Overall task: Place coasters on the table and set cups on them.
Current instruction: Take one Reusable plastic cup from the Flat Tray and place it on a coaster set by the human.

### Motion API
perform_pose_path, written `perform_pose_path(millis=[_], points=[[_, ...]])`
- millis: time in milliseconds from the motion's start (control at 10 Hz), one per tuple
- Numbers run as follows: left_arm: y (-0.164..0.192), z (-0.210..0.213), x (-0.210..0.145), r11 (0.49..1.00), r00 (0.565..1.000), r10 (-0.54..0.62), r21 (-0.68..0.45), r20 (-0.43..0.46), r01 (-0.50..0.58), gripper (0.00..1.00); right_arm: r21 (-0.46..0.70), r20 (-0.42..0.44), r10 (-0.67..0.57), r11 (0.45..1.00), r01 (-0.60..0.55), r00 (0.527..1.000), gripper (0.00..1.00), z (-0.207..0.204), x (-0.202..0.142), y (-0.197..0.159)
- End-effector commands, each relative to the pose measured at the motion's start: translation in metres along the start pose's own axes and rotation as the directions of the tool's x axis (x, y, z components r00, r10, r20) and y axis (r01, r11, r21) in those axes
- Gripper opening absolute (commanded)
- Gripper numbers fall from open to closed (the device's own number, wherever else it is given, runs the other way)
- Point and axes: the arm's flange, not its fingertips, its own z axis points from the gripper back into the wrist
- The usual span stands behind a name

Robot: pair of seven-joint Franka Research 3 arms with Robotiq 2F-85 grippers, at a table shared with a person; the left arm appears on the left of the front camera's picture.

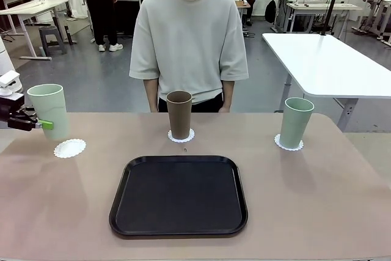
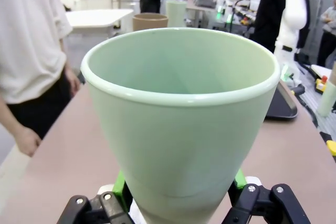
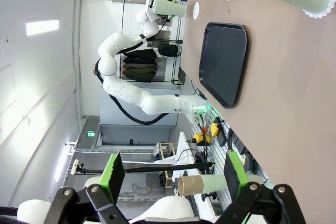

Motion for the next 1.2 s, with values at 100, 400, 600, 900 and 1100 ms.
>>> perform_pose_path(millis=[100, 400, 600, 900, 1100], points=[[0.0, 0.0, 0.0, 1.0, 1.0, 0.0, 0.0, 0.0, 0.0, 0.84, 0.006, 0.007, -0.005, 1.0, 0.005, 1.0, 1.0, -0.0007, 0.0014, 0.0021], [0.0, 0.0, 0.0, 1.0, 1.0, 0.0, 0.0, 0.0, 0.0, 0.84, 0.006, 0.007, -0.005, 1.0, 0.005, 1.0, 1.0, -0.0007, 0.0014, 0.0021], [0.0, 0.0, 0.0, 1.0, 1.0, 0.0, 0.0, 0.0, 0.0, 0.84, 0.006, 0.007, -0.005, 1.0, 0.005, 1.0, 1.0, -0.0007, 0.0014, 0.0021], [0.0, 0.0, 0.0, 1.0, 1.0, 0.0, 0.0, 0.0, 0.0, 0.84, 0.006, 0.007, -0.005, 1.0, 0.005, 1.0, 1.0, -0.0007, 0.0014, 0.0021], [0.0, 0.0, 0.0, 1.0, 1.0, 0.0, 0.0, 0.0, 0.0, 0.84, 0.006, 0.007, -0.005, 1.0, 0.005, 1.0, 1.0, -0.0007, 0.0014, 0.0021]])
